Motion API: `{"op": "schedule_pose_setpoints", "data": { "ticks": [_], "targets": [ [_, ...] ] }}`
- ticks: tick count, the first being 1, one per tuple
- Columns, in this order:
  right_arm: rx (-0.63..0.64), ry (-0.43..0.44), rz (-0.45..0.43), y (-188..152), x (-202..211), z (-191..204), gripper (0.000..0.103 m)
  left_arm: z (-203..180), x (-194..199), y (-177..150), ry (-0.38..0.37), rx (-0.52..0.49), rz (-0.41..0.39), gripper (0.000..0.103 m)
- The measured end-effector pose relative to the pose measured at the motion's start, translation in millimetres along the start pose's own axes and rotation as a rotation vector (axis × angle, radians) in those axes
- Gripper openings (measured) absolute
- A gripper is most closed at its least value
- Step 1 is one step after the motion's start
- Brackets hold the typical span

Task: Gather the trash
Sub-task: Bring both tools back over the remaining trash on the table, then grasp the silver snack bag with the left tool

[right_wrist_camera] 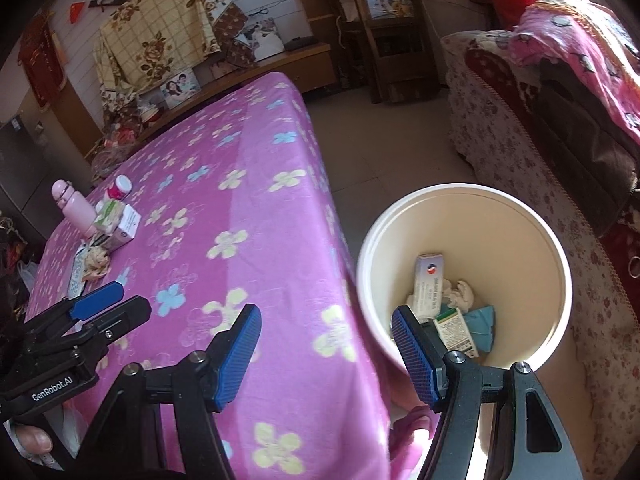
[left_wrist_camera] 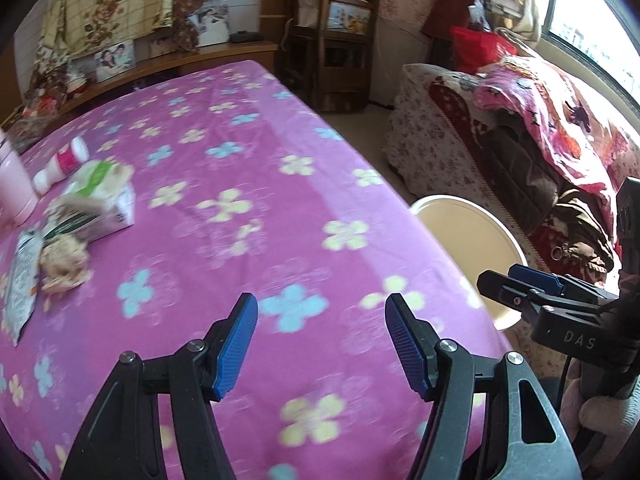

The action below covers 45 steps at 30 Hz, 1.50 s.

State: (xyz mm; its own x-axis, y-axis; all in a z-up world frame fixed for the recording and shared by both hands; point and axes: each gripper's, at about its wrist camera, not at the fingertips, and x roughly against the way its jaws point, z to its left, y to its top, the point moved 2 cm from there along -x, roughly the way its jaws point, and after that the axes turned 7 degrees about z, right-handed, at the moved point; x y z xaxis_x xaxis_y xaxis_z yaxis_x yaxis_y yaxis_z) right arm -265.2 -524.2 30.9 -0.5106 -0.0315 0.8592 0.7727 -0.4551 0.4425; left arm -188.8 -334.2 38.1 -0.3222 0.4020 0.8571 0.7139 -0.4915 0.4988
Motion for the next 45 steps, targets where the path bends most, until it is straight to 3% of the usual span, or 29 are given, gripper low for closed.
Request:
{"op": "schedule_pose_setpoints", "data": {
  "ticks": [19,24,34,40,45],
  "targets": [
    [0.182,0.113,0.106,-4.3,-47.9,124.1,0.071,169.1,44.3,-57.7,0.143,0.233,-0.004,0.067],
    [0.216,0.148,0.124,-2.9,-59.1,154.8,0.071,212.8,54.8,-63.7,0.126,0.292,-0.022,0.068],
    [0.291,0.242,0.147,8.8,-88.4,229.2,0.071,271.1,54.2,-43.1,0.141,0.227,-0.042,0.073],
    [0.331,0.263,0.135,21.8,-101.0,263.9,0.071,296.5,33.1,-24.5,0.120,0.207,0.000,0.073],
    [0.336,0.271,0.139,29.1,-107.2,277.7,0.071,303.6,15.2,-14.5,0.172,0.143,0.034,0.073]
  ]
}}
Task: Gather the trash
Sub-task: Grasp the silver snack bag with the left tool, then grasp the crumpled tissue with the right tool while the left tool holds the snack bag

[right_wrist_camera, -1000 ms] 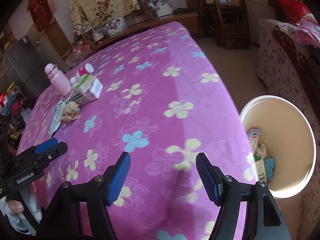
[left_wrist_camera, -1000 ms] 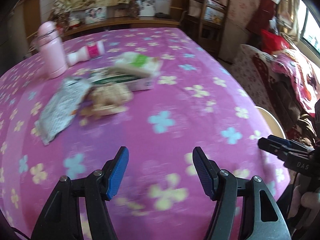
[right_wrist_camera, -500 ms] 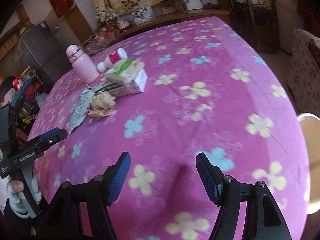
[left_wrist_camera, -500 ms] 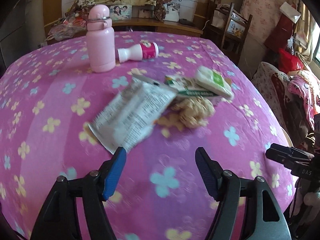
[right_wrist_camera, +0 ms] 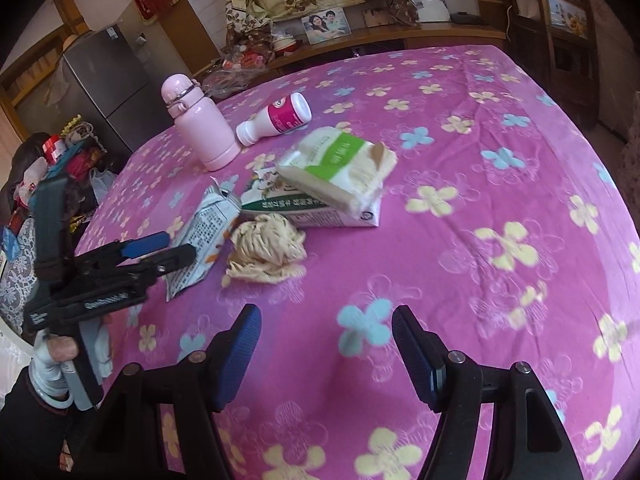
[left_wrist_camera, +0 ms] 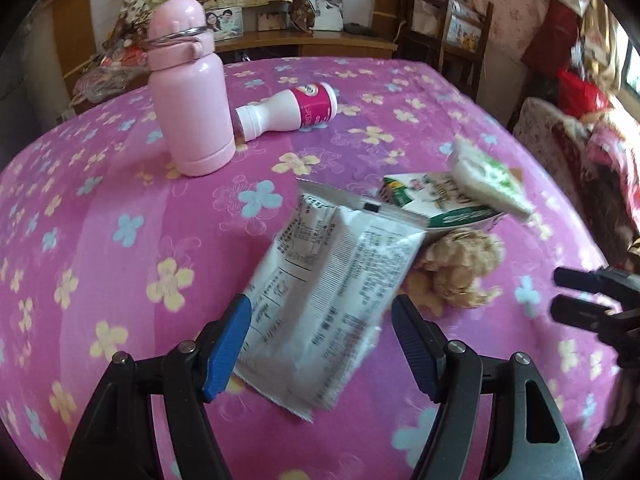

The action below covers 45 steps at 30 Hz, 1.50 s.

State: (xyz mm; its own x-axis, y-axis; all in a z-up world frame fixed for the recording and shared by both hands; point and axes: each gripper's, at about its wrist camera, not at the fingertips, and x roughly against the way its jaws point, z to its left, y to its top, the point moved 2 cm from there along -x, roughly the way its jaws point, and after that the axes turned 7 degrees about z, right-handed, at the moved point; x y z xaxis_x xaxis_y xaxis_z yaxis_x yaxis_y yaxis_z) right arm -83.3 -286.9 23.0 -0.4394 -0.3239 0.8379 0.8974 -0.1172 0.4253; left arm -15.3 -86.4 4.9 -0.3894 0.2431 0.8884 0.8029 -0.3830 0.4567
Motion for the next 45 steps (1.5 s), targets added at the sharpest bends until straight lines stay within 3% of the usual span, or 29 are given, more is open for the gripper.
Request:
{"op": "schedule_pose_setpoints", "data": {
  "ticks": [6,11,13,14,18,24,45],
  "targets": [
    [0.019,-0.014,0.016,2.3,-9.7,3.4,0.071,-5.1,-11.7,6.9,0.051,-0.055,0.005,0.073],
    [0.026,-0.013,0.020,6.4,-15.0,6.4,0.071,-2.3,-15.6,9.7,0.054,-0.021,0.005,0.073],
    [0.028,-0.008,0.017,8.6,-17.1,9.3,0.071,-1.1,-16.0,10.1,0.075,-0.008,0.007,0.067],
    [0.030,-0.007,0.017,9.2,-18.3,11.3,0.071,-0.1,-15.6,9.9,0.099,-0.002,0.010,0.057],
    [0.036,0.002,0.019,13.6,-24.0,19.5,0.071,6.7,-9.3,8.2,0.093,0.032,0.012,0.041],
    [0.036,0.010,0.013,18.2,-33.4,32.0,0.071,12.4,4.0,-5.8,0.124,0.041,0.015,0.030],
    [-0.009,-0.029,-0.025,44.1,-62.8,40.8,0.070,26.2,25.9,-34.2,0.112,0.116,0.034,0.026]
  ]
}}
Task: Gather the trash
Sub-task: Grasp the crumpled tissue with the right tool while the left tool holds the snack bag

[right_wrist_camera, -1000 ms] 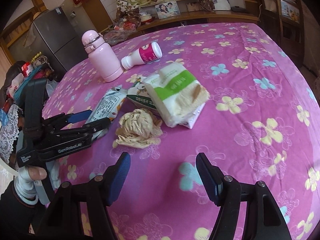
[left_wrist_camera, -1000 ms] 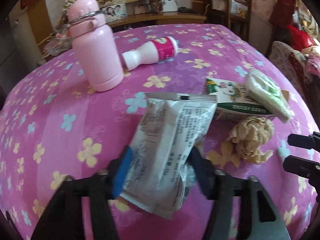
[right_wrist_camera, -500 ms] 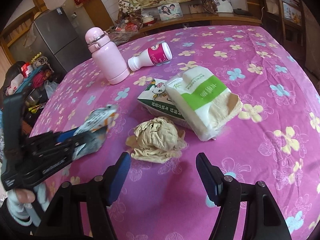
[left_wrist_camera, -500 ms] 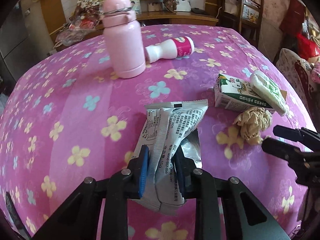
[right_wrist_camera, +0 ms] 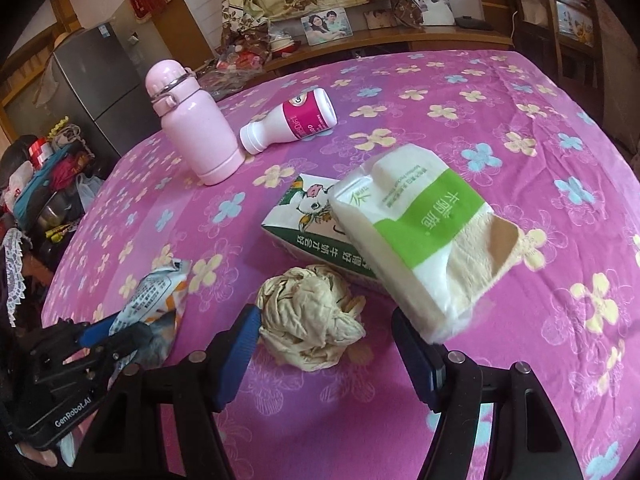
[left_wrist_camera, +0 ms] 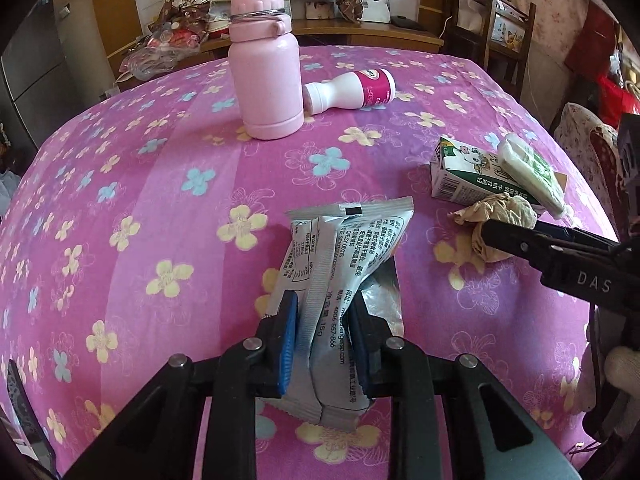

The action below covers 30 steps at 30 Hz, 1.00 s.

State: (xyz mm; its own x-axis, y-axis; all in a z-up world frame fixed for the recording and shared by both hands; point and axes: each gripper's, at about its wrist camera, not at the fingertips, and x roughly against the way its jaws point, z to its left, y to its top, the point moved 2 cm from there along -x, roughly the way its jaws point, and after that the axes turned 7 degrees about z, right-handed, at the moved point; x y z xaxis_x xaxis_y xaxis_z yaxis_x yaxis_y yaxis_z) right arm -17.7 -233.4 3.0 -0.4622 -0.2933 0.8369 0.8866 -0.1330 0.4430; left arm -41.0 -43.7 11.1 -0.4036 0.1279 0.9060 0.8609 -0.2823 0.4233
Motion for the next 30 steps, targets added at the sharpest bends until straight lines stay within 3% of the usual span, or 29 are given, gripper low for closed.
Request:
{"op": "schedule_pose_setpoints", "data": {
  "ticks": [1,2,3,7,11,15,18,19,20,21,24,30],
  "targets": [
    [0.001,0.007,-0.006,0.0,0.7,-0.7,0.065,-0.5,0.3,-0.3,0.000,-0.001,0.000,0.026],
    [0.008,0.017,-0.013,-0.4,2.0,-0.8,0.047,-1.1,0.7,-0.7,-0.001,-0.001,0.001,0.026],
    [0.017,0.032,-0.015,-1.2,2.9,0.2,0.038,-1.8,1.1,-1.2,-0.004,-0.003,0.003,0.026],
    [0.086,0.053,-0.016,-9.2,15.7,8.1,0.033,-2.9,4.3,-2.9,-0.043,0.004,0.022,0.031],
    [0.120,0.089,-0.011,-20.7,32.9,10.5,0.033,-1.5,12.0,-7.1,-0.105,0.014,0.031,0.064],
    [0.128,0.121,0.017,-31.8,44.5,6.5,0.033,0.8,21.2,-8.3,-0.123,0.005,0.012,0.068],
    [0.106,0.119,0.052,-35.6,41.6,1.5,0.038,8.2,19.4,-5.7,-0.086,0.038,0.001,0.074],
    [0.098,0.110,0.077,-35.9,37.8,-0.1,0.043,10.8,17.5,-4.9,-0.077,0.050,0.002,0.074],
    [0.091,0.103,0.088,-36.7,36.2,-1.2,0.060,13.9,14.9,-4.4,-0.068,0.067,0.003,0.074],
    [0.082,0.096,0.086,-37.6,36.0,-2.7,0.069,16.2,13.0,-4.0,-0.057,0.081,0.000,0.074],
    [0.076,0.084,0.069,-37.7,36.7,-4.9,0.069,20.0,2.1,-3.1,-0.009,0.109,0.007,0.074],
    [0.097,0.038,0.080,-34.9,26.1,-2.0,0.069,11.3,-19.6,-3.1,0.003,0.097,0.045,0.074]
  ]
}}
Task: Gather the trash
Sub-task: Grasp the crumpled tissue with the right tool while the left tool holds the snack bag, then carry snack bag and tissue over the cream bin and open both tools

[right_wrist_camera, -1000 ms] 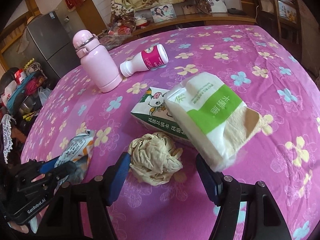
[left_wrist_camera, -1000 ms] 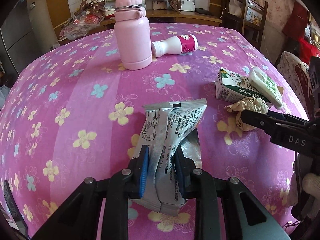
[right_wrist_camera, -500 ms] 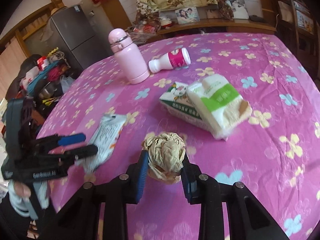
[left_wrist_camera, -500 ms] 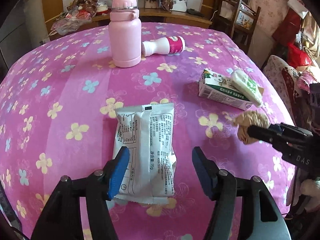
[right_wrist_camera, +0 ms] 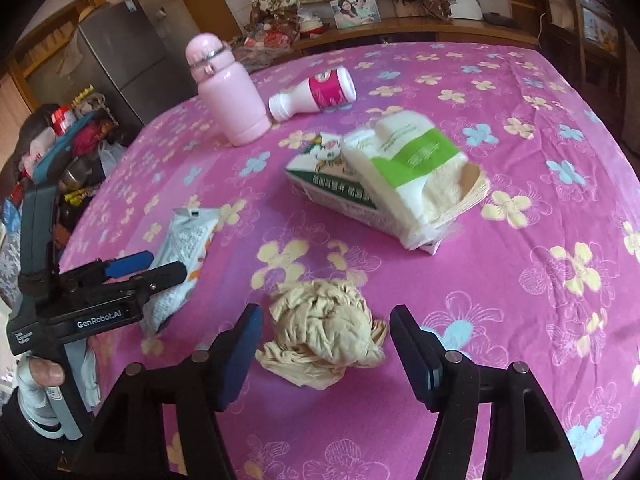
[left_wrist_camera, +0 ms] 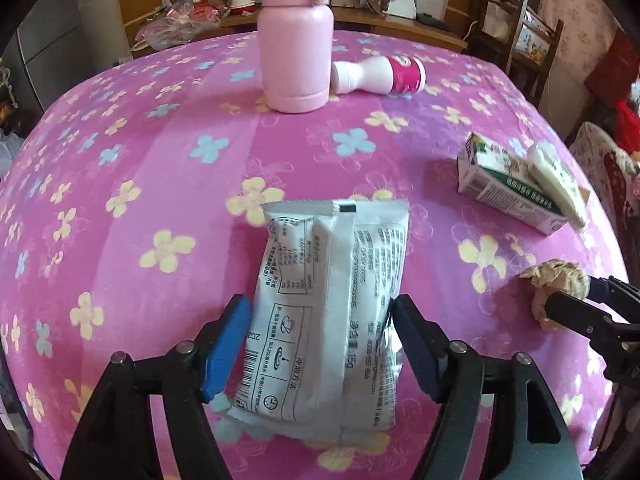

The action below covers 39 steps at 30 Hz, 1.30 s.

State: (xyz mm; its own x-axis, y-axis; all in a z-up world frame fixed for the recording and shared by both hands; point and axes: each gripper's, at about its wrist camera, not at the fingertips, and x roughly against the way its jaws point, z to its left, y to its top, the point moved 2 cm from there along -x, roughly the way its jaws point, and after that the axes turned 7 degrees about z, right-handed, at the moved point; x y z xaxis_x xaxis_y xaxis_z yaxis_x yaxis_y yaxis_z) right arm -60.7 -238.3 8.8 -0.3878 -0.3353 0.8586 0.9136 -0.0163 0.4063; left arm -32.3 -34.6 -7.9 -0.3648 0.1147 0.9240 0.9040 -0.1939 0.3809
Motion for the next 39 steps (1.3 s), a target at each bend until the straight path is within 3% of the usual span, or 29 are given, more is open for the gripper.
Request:
{"op": "schedule_pose_setpoints", "data": {
  "ticks": [2,3,4,8,18,39],
  "targets": [
    [0.007,-0.016,-0.011,-3.8,-1.7,-0.5,0.067,-1.5,0.3,-2.2,0.011,0.000,-0.011,0.074],
    [0.014,-0.016,-0.022,-5.2,-1.0,-0.4,0.048,-0.5,1.7,-3.3,0.003,0.008,-0.018,0.069],
    [0.022,-0.001,-0.028,-6.9,0.2,-0.3,0.037,0.0,3.1,-4.0,-0.005,0.012,-0.023,0.064],
    [0.047,0.021,-0.044,-12.6,10.5,1.0,0.036,-4.5,13.2,-7.1,-0.020,0.006,-0.034,0.054],
    [0.021,0.036,-0.104,-41.5,60.8,-19.0,0.036,-66.7,51.0,-22.3,-0.103,-0.071,-0.086,0.054],
    [-0.181,-0.209,-0.212,-116.5,170.2,-160.8,0.036,-262.8,67.6,-35.0,-0.250,-0.268,-0.082,0.054]
  ]
}}
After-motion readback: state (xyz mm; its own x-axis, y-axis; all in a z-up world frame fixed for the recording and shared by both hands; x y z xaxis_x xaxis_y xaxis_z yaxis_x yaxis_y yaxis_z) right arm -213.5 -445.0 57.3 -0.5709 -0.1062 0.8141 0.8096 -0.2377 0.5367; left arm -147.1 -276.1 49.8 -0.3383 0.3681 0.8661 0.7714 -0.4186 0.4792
